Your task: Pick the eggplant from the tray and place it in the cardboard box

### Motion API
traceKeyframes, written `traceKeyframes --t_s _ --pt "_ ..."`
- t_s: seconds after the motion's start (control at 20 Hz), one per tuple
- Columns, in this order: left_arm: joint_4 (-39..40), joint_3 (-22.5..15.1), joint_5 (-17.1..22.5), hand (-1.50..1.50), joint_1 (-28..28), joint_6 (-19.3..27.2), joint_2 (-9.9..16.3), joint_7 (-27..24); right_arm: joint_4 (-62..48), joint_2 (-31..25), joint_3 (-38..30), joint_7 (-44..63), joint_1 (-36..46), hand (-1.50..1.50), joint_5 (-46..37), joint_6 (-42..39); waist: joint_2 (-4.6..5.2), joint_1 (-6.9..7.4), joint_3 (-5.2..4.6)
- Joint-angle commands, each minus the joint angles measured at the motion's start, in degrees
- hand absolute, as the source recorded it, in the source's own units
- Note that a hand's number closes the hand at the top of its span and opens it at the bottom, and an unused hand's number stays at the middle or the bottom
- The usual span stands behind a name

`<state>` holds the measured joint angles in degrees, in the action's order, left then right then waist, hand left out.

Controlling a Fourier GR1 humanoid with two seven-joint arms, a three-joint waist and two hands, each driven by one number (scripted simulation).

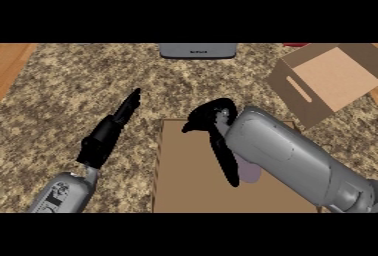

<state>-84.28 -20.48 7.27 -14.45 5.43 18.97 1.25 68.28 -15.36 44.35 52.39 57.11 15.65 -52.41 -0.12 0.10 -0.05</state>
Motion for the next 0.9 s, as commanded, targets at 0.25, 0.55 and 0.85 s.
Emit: traceKeyframes --t_s 0.25,0.55,0.85 --pt "-2.3 2.6 0.0 0.00 0.3 -2.4 -0.5 2.2 1.8 -0.5 1.8 4.2 -6.3 -1.50 -5.9 -3.2 -0.03 -0.24 0.04" --pt "-0.8 2.4 -3.1 0.00 2.0 -2.5 -3.9 0.4 -1.5 2.4 -1.6 -5.9 -8.9 -1.50 -18.4 -2.6 0.19 0.22 0.05" --pt "2.6 6.5 -3.4 0.00 -2.1 -5.7 -3.2 1.0 3.4 2.7 -0.9 -4.8 -15.5 -1.50 -22.4 -3.6 0.17 -0.25 0.05"
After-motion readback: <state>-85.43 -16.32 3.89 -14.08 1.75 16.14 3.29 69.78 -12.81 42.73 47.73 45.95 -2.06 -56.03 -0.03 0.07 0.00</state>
